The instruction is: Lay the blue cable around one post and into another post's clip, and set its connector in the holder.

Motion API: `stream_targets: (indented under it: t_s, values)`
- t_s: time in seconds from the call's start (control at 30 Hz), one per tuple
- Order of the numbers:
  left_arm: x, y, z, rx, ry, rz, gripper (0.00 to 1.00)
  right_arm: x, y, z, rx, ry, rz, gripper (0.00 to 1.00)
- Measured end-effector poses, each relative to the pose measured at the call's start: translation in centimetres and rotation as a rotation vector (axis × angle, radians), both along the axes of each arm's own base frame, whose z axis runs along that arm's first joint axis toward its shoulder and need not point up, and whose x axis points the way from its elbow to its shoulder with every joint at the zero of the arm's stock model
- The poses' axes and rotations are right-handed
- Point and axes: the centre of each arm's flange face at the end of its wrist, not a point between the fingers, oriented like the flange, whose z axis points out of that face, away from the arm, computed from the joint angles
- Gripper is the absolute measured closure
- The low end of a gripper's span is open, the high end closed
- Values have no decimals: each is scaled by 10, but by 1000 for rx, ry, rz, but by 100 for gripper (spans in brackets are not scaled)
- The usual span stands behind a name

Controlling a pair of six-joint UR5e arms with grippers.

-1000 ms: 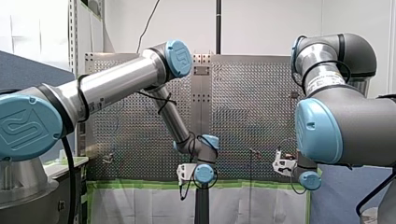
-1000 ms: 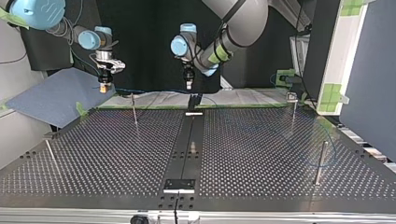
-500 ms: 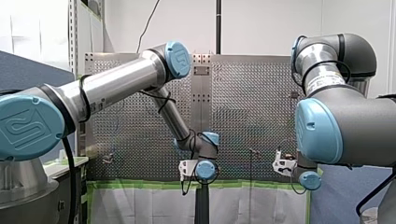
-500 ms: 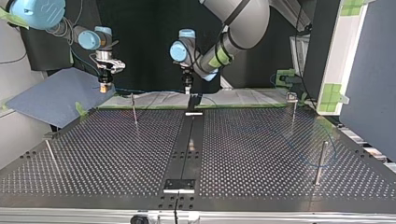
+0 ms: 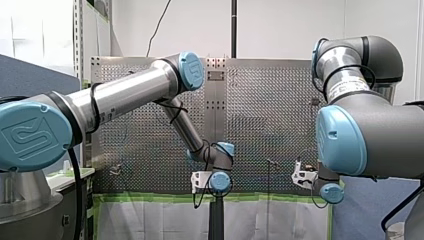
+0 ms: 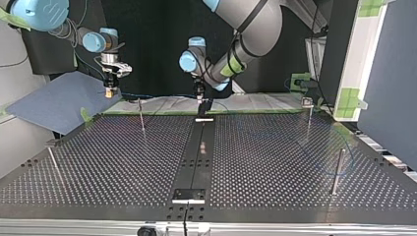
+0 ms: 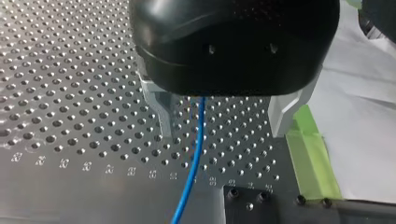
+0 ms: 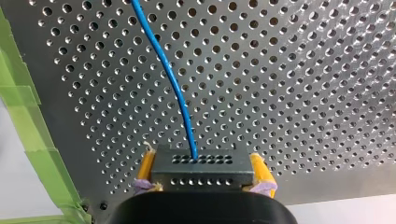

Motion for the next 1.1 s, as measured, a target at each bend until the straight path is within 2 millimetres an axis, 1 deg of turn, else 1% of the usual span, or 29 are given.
stream_targets:
  t_s: [0.33,0.37,0.4,0.43,0.47,0.5,0.53,0.57,0.6,0.63,0.8,0.87,0.93,0.97,1.1]
  values:
    - [-3,4,-1,58,27,11,0,-1,-1,1,-2,-1,-1,100]
    - [-3,4,-1,61,29,9,15,-1,-2,1,-2,-1,-1,100]
    - [-4,3,0,65,31,7,15,-1,-2,1,-2,0,-1,100]
    - [-5,2,0,67,31,4,35,-1,-2,1,-1,0,-1,100]
    - [-5,2,0,69,32,1,46,-1,-2,1,-1,0,-1,100]
    - [-6,0,0,72,31,-3,46,-1,-2,1,-1,1,-2,100]
    - [-7,0,0,74,31,-5,58,-1,-2,1,-1,1,-2,100]
    - [-7,-1,0,76,30,-6,67,-1,-2,1,0,1,-2,100]
    - [-7,-2,1,77,29,-8,67,-1,-2,1,0,1,-2,100]
    - [-7,-3,1,77,28,-8,75,-1,-2,1,0,1,-2,100]
    - [-6,-4,3,78,24,-9,75,-1,-2,1,1,1,-1,100]
    - [-6,-4,3,80,24,-9,80,-1,-2,1,1,2,-1,100]
    - [-6,-4,3,81,25,-8,80,0,-2,1,-1,1,-1,100]
    - [-6,-4,3,81,25,-8,84,0,-2,1,-1,1,-1,100]
    - [-6,-4,2,88,26,-10,84,0,-3,1,-1,1,0,100]
